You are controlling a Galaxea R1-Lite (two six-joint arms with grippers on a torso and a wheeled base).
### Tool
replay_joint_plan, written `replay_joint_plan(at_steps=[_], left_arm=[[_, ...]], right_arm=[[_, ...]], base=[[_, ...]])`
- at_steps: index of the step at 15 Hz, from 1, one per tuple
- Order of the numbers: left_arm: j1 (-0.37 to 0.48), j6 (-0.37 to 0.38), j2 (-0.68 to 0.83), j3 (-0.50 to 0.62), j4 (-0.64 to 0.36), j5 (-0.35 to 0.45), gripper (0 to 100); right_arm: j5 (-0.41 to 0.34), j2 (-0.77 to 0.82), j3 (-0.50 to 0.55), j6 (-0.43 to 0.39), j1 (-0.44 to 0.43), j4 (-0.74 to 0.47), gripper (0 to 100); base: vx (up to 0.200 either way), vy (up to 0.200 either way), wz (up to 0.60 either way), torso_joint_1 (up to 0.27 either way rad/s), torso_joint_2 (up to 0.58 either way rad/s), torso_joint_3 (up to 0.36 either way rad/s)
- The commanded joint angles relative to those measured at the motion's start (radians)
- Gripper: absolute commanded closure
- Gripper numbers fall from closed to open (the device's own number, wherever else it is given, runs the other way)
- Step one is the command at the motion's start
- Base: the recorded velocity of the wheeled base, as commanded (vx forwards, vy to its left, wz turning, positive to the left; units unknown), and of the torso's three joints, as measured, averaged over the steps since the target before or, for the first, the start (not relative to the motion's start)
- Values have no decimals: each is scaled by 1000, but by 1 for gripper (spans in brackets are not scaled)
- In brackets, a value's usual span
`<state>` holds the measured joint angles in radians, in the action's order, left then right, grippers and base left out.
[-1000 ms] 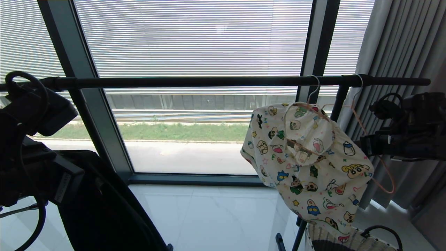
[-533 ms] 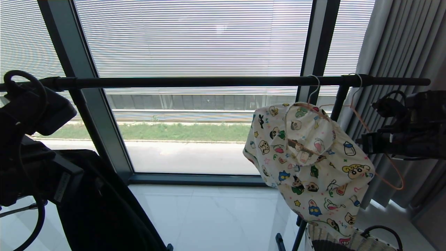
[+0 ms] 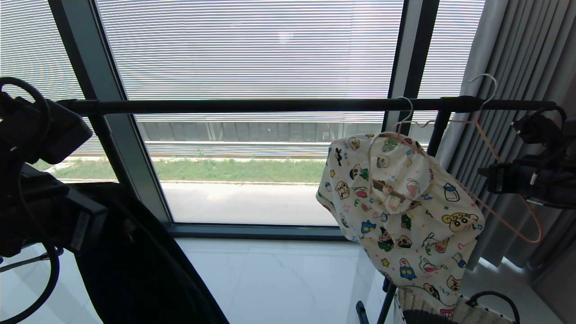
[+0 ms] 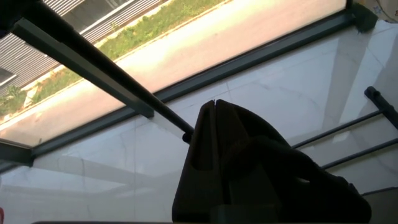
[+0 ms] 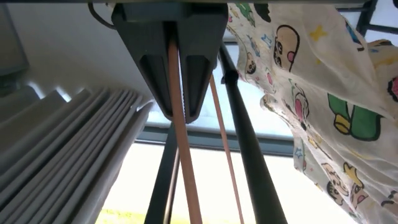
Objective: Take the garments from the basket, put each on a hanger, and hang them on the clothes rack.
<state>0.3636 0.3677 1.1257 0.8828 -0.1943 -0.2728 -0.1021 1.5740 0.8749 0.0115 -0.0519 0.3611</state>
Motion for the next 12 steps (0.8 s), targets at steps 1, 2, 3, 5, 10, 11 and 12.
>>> replay_joint_plan(at_steps=[1,2,3,5,10,11,12], left_arm=[[0,0,0,-2,1,0,100],[0,0,0,-8,3,0,100],[0,2,-1,-8,3,0,100],[0,4,-4,-13,3,0,100],[0,4,-21,-45,3,0,100],[0,4,-23,-50,3,0,100],[0,4,-23,-51,3,0,100]], right_arm=[[1,-86,-94,-1,9,49,100],[4,-117,-123,-2,18,61,100],[19,-147,-146,-4,26,62,100],[61,-207,-194,-4,37,62,100],[67,-370,-352,-28,35,56,100],[65,-397,-373,-39,35,55,100],[65,-424,-390,-50,32,53,100]], base=[[0,0,0,0,0,0],[0,0,0,0,0,0],[0,0,0,0,0,0],[-200,0,0,2,2,-2],[-200,0,0,-1,0,3],[-200,0,0,-2,2,12],[-200,0,0,2,7,-2]])
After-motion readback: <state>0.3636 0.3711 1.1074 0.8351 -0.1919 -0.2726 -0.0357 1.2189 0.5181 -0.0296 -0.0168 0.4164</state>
